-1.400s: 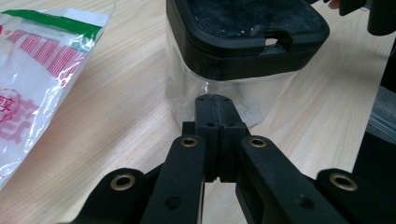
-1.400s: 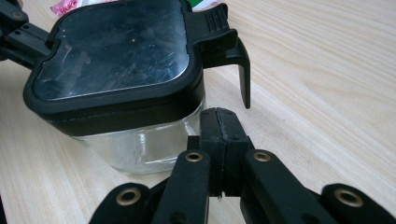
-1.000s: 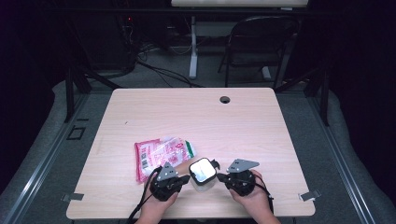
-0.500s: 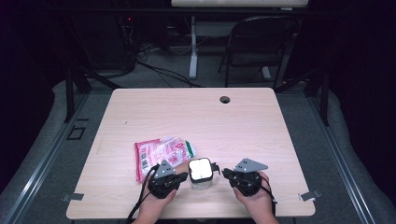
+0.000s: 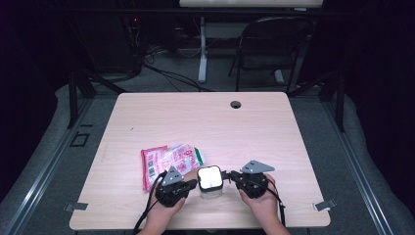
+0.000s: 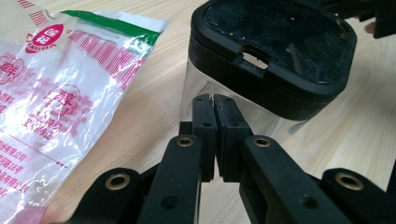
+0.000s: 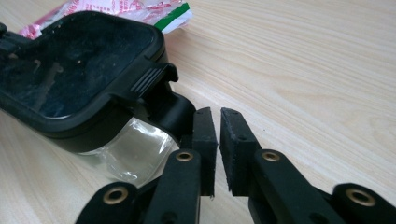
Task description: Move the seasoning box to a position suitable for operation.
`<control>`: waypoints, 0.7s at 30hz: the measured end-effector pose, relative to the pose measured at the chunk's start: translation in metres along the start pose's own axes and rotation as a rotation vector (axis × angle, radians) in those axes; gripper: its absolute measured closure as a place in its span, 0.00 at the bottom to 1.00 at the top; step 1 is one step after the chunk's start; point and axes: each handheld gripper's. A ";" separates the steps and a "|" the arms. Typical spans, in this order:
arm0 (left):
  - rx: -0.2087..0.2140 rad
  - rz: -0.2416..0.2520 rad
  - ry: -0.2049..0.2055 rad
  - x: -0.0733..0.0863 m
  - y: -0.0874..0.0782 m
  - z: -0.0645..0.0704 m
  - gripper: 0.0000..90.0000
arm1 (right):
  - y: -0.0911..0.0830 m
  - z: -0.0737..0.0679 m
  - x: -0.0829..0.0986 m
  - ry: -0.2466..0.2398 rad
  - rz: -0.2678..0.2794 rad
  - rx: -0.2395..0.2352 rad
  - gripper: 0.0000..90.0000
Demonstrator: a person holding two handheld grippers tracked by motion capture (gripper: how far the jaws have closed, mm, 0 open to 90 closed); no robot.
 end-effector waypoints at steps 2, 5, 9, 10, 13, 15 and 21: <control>-0.001 -0.001 -0.008 0.000 0.000 -0.001 0.98 | -0.002 -0.002 0.002 0.001 -0.013 0.003 0.96; 0.003 -0.003 -0.007 0.000 -0.001 -0.001 0.98 | -0.005 -0.005 0.003 0.012 -0.024 -0.015 0.97; 0.006 -0.005 -0.002 0.001 -0.002 0.000 0.99 | -0.009 -0.008 0.004 0.015 -0.043 -0.006 0.96; 0.010 -0.006 0.003 0.001 -0.002 0.001 0.99 | -0.011 -0.009 0.005 0.023 -0.047 -0.005 0.96; 0.021 -0.006 -0.012 0.002 -0.002 0.003 0.99 | -0.013 -0.009 0.006 0.032 -0.050 -0.004 0.95; 0.028 -0.008 -0.015 0.002 -0.003 0.003 0.99 | -0.014 -0.010 0.008 0.044 -0.043 -0.003 0.95; 0.028 -0.015 0.001 0.003 -0.004 0.004 0.97 | -0.016 -0.009 0.010 0.033 -0.040 0.005 0.86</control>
Point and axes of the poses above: each handheld gripper's, and its own axes: y roughly forward along the jaws, x roughly out of its underside, z roughly to its right, and after that the axes turned 4 degrees about y, right-handed
